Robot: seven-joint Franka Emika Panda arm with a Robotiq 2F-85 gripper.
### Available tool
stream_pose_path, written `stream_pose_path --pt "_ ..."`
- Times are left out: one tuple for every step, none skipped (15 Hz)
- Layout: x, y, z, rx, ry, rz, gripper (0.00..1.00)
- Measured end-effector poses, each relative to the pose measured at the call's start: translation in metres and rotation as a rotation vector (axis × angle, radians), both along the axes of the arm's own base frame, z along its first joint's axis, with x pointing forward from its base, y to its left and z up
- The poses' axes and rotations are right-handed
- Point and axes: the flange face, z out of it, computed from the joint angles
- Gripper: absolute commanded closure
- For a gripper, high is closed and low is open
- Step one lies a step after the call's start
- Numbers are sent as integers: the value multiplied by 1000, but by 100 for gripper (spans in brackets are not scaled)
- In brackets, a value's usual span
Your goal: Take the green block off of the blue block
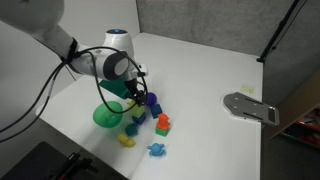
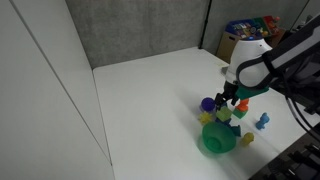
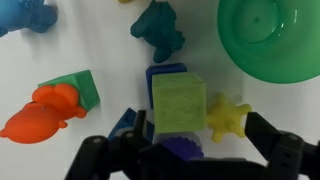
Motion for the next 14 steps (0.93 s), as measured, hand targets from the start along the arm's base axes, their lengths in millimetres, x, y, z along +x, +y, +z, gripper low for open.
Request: stream_pose_path --pt "4 -1 -7 -3 5 -1 0" --pt "8 -2 -15 -6 10 -2 0" --pt "11 -2 -21 -9 14 -1 0" --pt "14 -1 -28 -12 18 0 0" --pt "17 -1 -34 -13 22 2 0" --pt "19 0 -39 -16 26 4 0" --pt "21 1 -44 -18 29 6 20" --pt "23 1 -49 -20 33 7 27" --pt "24 1 -52 -22 35 7 34" --pt "25 0 -53 -24 38 6 43" --pt "26 -1 -53 -27 41 4 51" --pt "28 -3 -52 -31 42 1 59" --pt "30 -6 -50 -35 41 -3 66" --pt "32 -8 -46 -38 43 -7 66"
